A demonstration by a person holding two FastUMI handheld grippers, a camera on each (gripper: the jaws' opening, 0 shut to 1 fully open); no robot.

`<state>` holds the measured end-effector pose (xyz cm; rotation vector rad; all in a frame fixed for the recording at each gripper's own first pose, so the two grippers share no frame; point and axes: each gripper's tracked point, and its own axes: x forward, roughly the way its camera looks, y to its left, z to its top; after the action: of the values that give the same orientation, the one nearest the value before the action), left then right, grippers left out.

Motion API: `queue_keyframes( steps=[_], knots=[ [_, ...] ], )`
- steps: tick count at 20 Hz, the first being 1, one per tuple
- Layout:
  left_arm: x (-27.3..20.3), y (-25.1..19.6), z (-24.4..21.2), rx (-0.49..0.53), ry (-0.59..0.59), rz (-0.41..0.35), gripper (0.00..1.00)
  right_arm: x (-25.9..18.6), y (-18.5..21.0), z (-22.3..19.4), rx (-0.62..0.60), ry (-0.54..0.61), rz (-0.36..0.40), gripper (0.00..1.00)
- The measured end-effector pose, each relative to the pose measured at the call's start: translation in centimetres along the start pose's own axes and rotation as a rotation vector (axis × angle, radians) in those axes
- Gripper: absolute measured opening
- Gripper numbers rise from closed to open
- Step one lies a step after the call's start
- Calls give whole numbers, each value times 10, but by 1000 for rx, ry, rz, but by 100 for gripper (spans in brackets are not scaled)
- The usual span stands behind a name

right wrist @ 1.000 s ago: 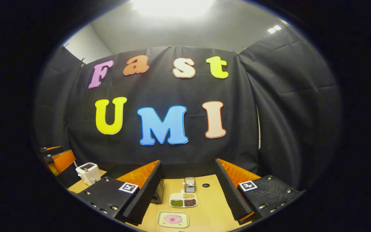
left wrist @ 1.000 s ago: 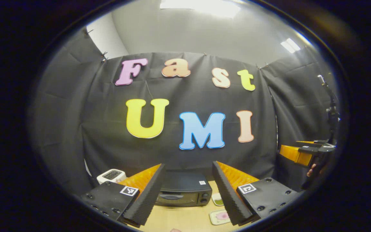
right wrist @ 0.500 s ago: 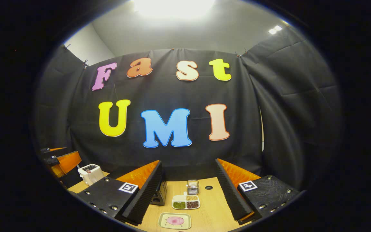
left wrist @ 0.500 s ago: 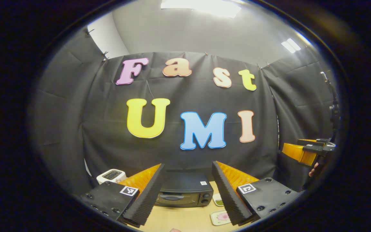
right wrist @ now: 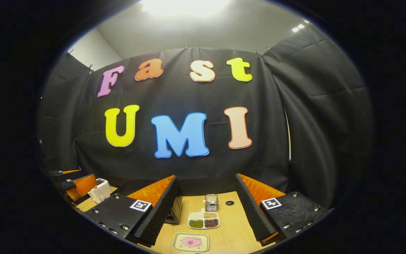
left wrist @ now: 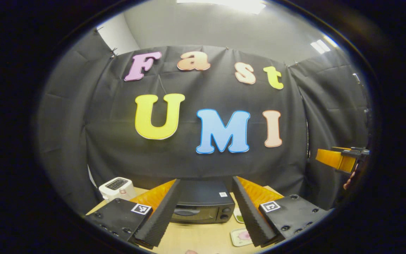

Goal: Open the electric oven with the left hand, put the food in, and close the electric oven.

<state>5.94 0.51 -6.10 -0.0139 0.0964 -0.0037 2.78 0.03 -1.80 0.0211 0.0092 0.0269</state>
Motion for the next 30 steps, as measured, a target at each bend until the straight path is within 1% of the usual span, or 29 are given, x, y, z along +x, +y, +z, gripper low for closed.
queue_keyframes(
  steps=[1,2,4,5,6,7,9,10,11,12,13,14,15,16,17,19,20,21,22,23,24,25,26,27,28,29,30],
  knots=[
    [8,3,-7,-2,13,0,92,3,0,-2,0,6,-3,98],
    [18,5,-14,-4,28,-3,96,5,-1,-5,0,11,-6,98],
    [39,10,-33,-20,71,-5,96,9,-2,-10,-4,20,-10,98],
    [50,13,-44,-32,99,-6,93,12,-2,-15,-6,31,-6,98],
    [61,17,-53,-36,118,-2,96,15,-1,-19,-9,43,-1,98],
    [73,23,-63,-35,140,1,94,16,-2,-21,-10,51,-1,98],
    [95,31,-86,-18,182,4,100,20,-2,-25,-11,61,-1,98],
    [105,35,-99,-11,207,8,100,22,-3,-28,-12,69,-2,98],
    [115,39,-110,-17,233,9,96,24,-3,-31,-13,76,-5,98],
    [122,41,-125,-31,256,9,100,25,-4,-32,-13,82,-8,98],
    [129,44,-139,-38,283,12,97,26,-6,-33,-11,86,-11,98],
    [136,49,-152,-37,309,18,100,27,-7,-35,-8,93,-14,98],
    [142,53,-162,-30,326,22,96,28,-9,-38,-7,98,-20,98],
    [150,56,-171,-24,341,24,100,30,-12,-38,-7,102,-27,98],
    [158,57,-179,-17,354,23,100,31,-15,-40,-9,107,-35,98],
    [166,60,-198,-8,385,28,100,32,-20,-41,-14,114,-50,98],
    [170,62,-206,-6,399,31,96,32,-22,-42,-17,118,-56,98],
    [175,65,-211,10,403,37,100,32,-24,-43,-19,121,-62,98],
    [179,67,-217,26,412,42,100,33,-26,-44,-20,127,-69,98],
    [181,68,-220,31,418,40,97,33,-28,-44,-18,130,-75,98],
    [183,67,-224,33,425,40,97,32,-29,-43,-16,130,-79,98],
    [184,68,-228,35,433,42,97,31,-31,-44,-14,130,-83,98],
    [184,69,-233,35,445,43,100,31,-32,-43,-14,128,-87,98],
    [183,70,-230,46,444,51,100,30,-33,-43,-12,126,-88,98],
    [183,71,-233,60,438,49,97,29,-33,-42,-13,125,-92,98],
    [185,70,-234,60,434,50,100,29,-33,-42,-12,124,-91,98],
    [185,69,-234,47,435,53,97,28,-32,-42,-12,124,-91,98]
  ],
)
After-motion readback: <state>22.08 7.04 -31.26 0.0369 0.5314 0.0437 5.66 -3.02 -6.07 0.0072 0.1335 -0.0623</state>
